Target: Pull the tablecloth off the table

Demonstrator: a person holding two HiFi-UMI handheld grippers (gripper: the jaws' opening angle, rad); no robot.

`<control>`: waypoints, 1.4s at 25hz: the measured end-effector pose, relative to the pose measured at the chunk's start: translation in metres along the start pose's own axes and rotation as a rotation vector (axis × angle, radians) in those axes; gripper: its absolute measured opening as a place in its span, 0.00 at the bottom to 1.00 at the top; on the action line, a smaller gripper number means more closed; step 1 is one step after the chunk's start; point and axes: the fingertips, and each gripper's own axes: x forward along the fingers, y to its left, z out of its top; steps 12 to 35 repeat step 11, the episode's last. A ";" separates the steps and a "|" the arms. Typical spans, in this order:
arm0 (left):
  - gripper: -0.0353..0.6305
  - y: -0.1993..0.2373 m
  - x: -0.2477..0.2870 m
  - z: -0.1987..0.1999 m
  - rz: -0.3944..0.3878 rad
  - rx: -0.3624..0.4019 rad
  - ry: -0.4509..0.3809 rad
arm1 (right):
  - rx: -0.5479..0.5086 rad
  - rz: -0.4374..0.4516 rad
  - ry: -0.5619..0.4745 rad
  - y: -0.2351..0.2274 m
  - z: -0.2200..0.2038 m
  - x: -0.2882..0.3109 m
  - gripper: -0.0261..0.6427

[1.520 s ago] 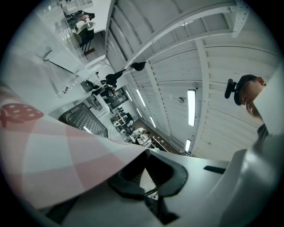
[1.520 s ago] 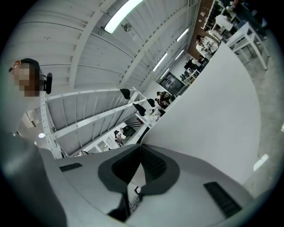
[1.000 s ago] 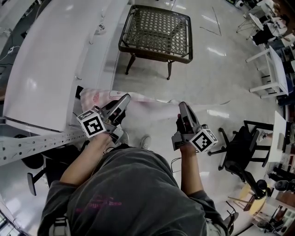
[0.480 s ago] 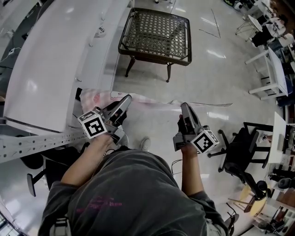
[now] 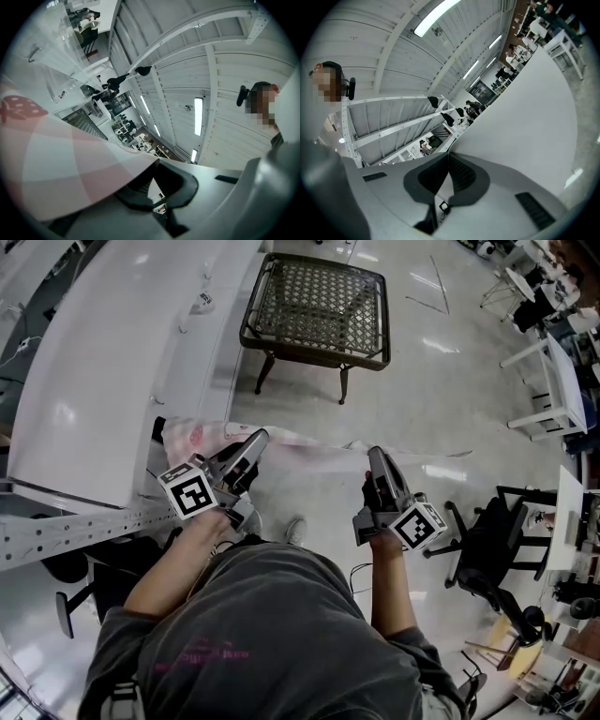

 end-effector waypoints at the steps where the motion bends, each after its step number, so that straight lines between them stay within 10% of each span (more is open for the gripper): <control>1: 0.05 0.000 0.000 0.000 0.000 0.000 0.001 | 0.000 0.000 0.002 0.000 -0.001 0.000 0.05; 35: 0.05 0.003 0.002 -0.001 -0.003 0.000 -0.001 | 0.016 -0.017 0.010 -0.007 -0.005 0.000 0.05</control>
